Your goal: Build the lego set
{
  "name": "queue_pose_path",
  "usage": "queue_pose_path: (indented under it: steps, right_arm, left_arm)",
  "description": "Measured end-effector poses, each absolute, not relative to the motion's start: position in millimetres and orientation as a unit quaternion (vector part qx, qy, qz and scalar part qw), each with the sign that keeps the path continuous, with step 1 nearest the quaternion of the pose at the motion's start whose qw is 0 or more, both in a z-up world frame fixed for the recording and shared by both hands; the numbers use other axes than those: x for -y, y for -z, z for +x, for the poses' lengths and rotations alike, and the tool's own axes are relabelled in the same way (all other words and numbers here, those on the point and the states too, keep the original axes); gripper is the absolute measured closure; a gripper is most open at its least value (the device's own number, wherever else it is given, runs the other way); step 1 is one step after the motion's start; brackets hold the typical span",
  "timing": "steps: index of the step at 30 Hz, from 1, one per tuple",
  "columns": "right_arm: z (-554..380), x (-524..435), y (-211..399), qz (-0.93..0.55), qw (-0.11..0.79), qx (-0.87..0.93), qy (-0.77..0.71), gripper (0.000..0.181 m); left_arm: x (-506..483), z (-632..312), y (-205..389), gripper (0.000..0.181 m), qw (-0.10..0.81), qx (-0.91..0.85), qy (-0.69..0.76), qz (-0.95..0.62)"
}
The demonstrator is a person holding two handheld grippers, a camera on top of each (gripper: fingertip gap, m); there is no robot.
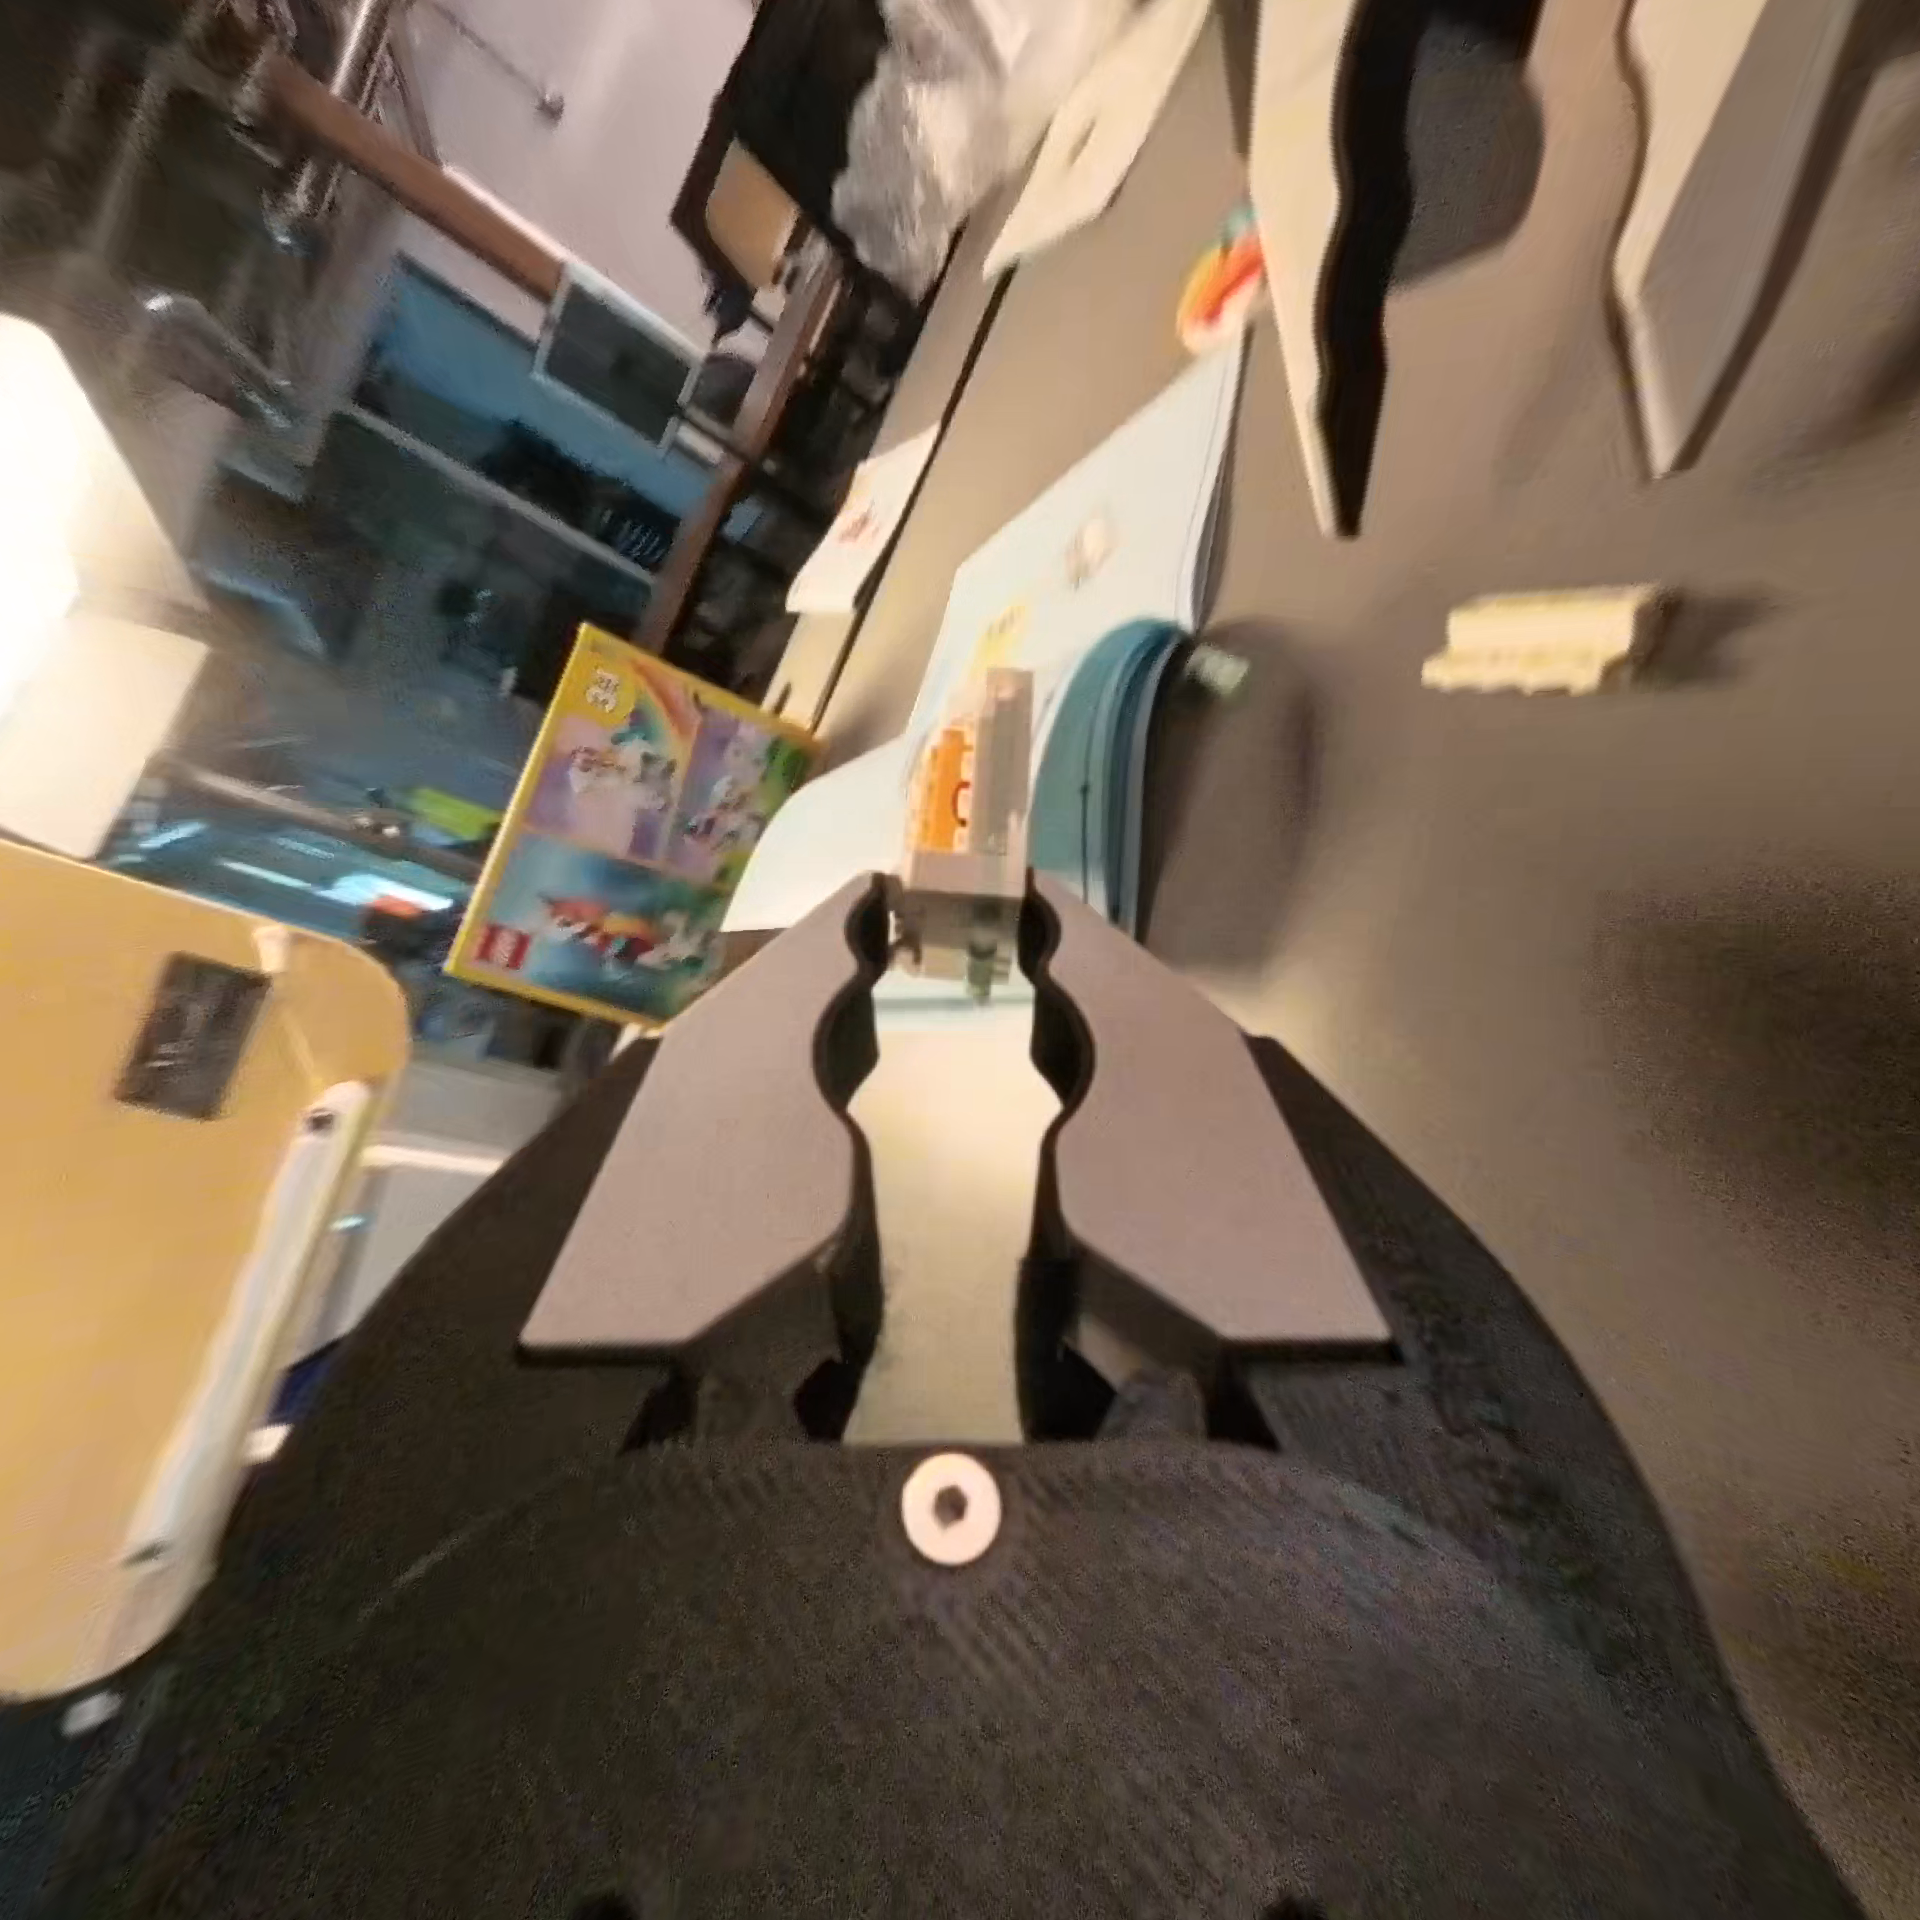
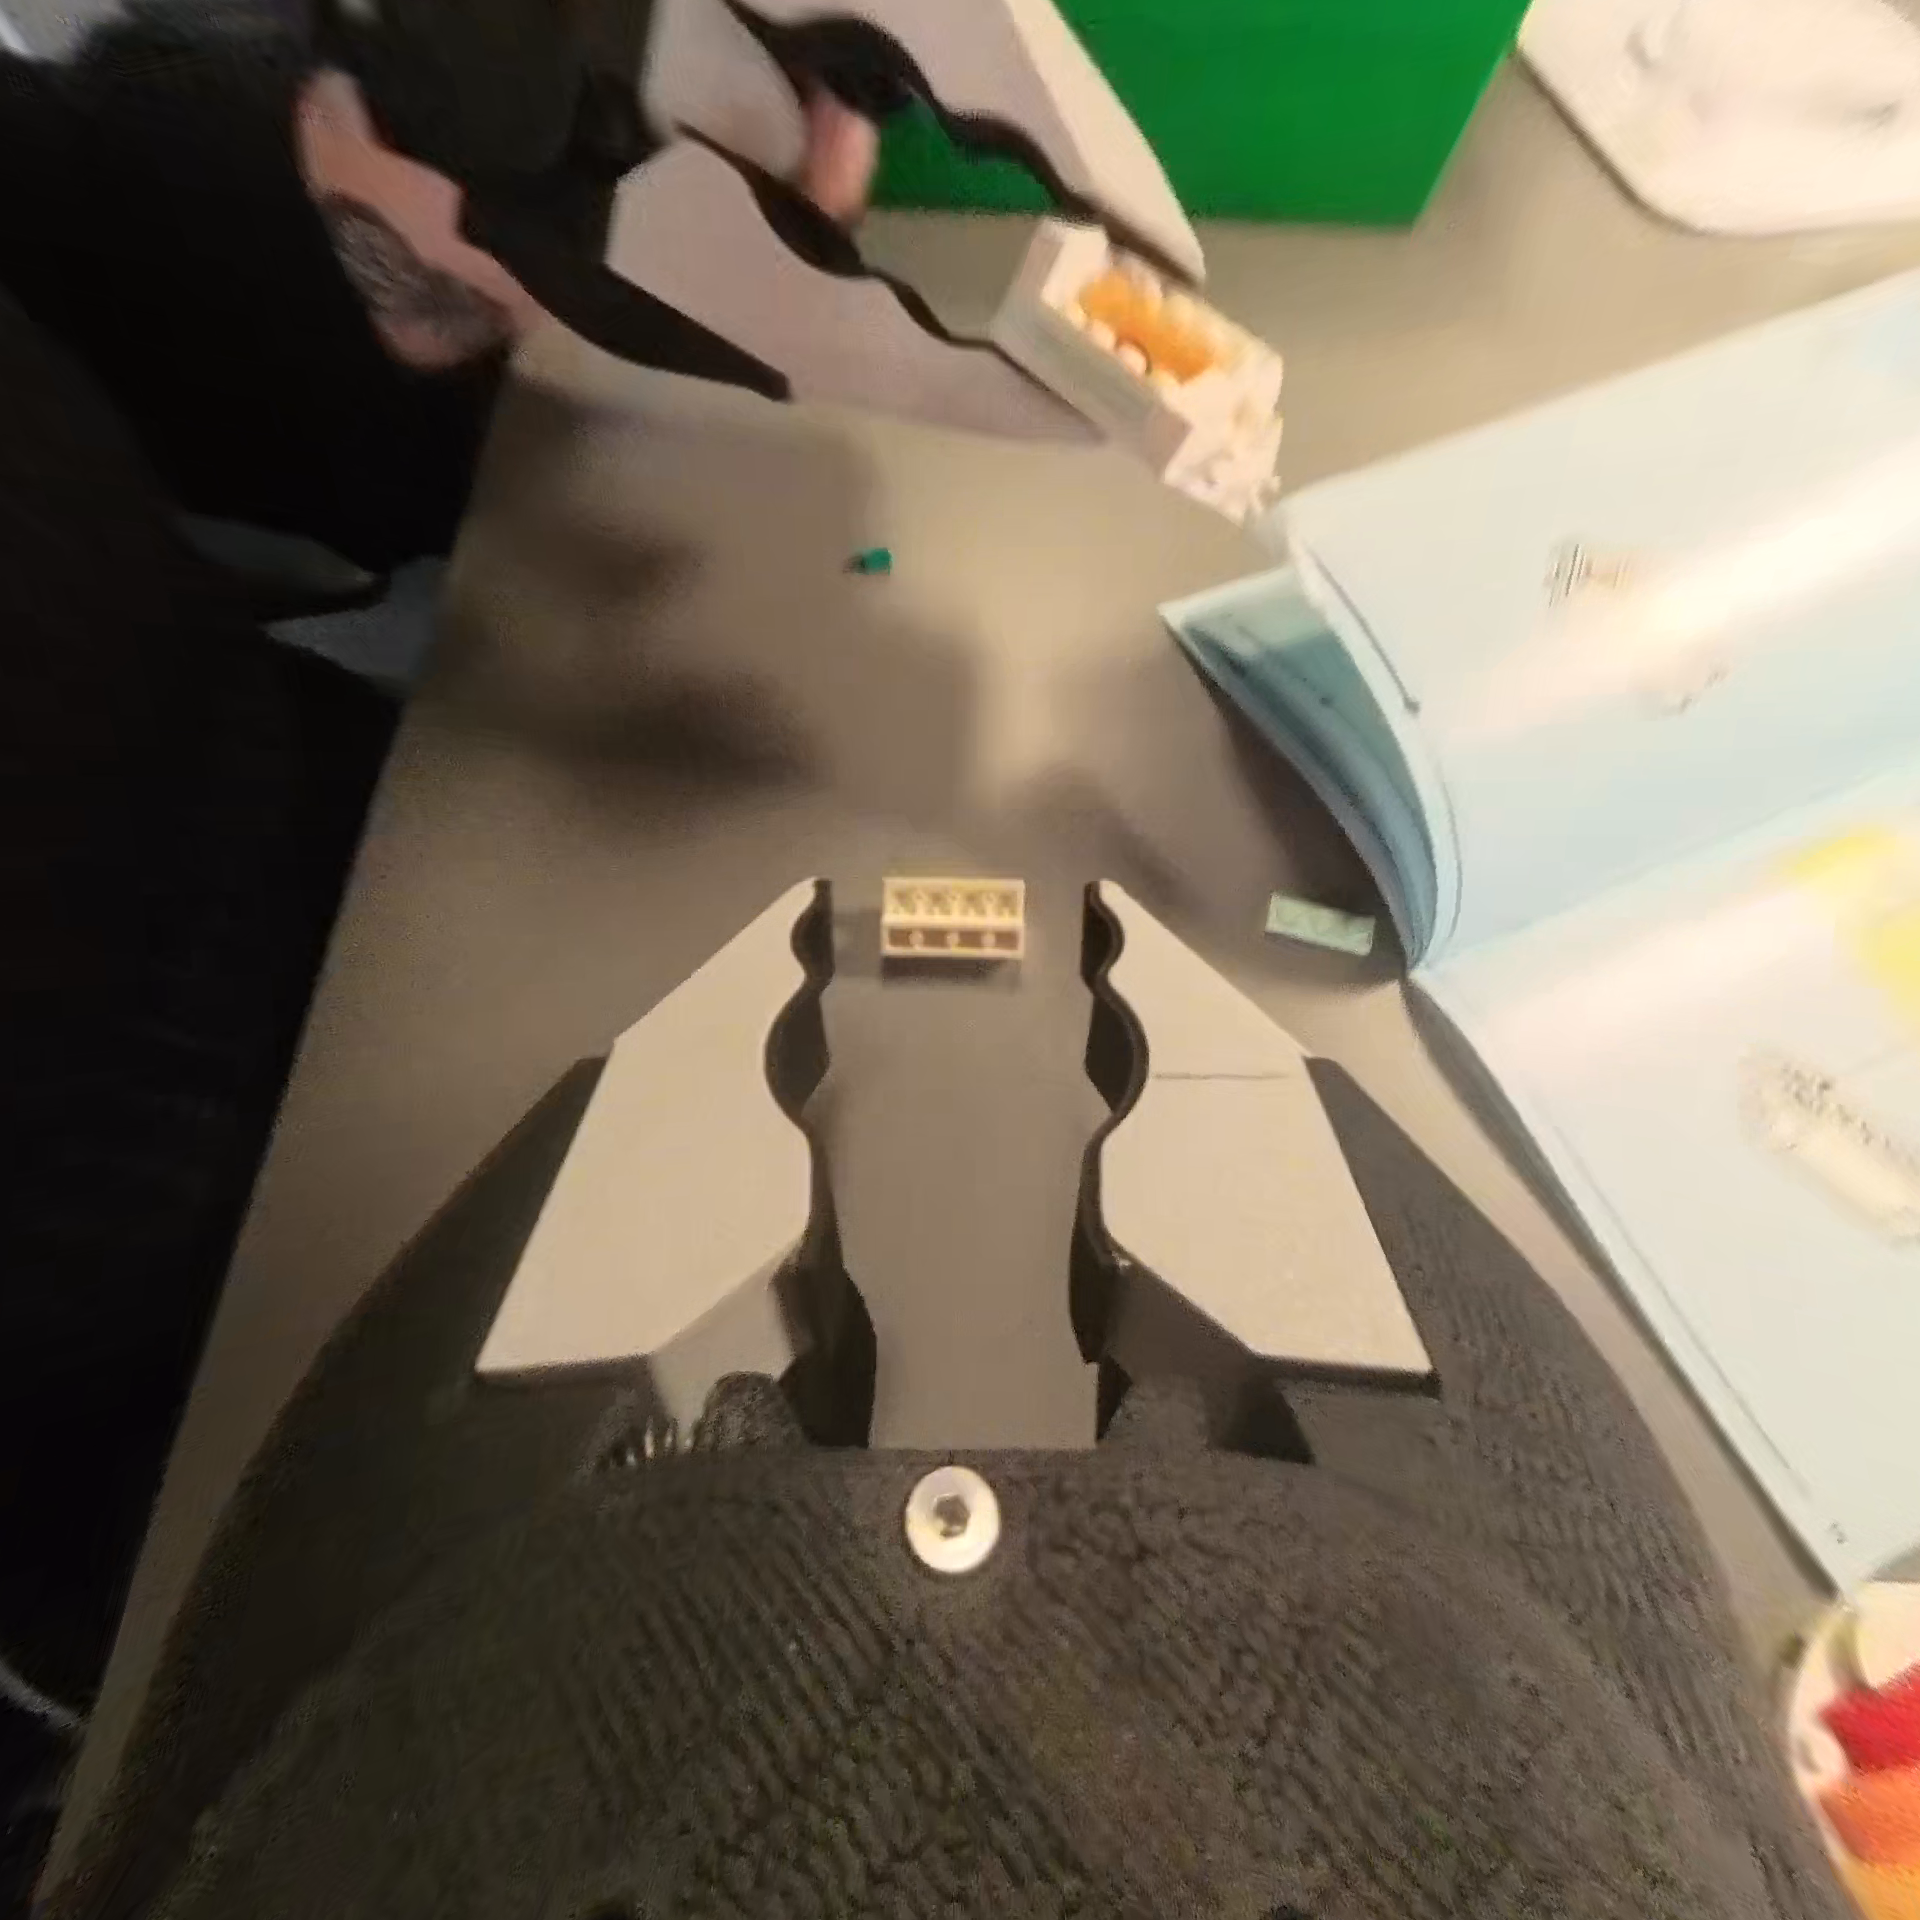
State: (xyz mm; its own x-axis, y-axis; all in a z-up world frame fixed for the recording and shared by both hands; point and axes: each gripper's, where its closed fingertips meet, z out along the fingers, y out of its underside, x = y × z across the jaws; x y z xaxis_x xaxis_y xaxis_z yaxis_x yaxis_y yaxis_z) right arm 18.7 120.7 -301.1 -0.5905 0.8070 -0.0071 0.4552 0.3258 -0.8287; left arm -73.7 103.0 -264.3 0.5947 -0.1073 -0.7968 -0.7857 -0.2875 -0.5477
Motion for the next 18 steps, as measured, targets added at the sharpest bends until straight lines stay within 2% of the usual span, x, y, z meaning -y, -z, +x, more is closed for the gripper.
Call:
queue_pose_path:
  steps: [5, 10, 14, 18]
  right_arm:
    - [15.6, -115.6, 324.3, -0.419, 0.17, 0.8, -0.395, 0.132]
    - [14.2, -118.8, 335.4, -0.411, 0.177, 0.824, -0.349, 0.15]
    - [12.0, -129.7, 323.1, -0.34, 0.26, 0.861, -0.274, 0.15]
    - [11.7, -161.0, 315.8, -0.13, 0.384, 0.914, -0.015, 0.15]
  left_arm:
    - [-102.8, -75.6, 288.6, 0.158, 0.464, -0.313, -0.385, -0.734]
    - [-104.0, -77.9, 294.0, 0.158, 0.462, -0.304, -0.396, -0.733]
    - [-104.2, -77.5, 295.8, 0.158, 0.468, -0.299, -0.383, -0.738]
    - [-104.5, -73.8, 296.8, 0.158, 0.478, -0.291, -0.358, -0.747]
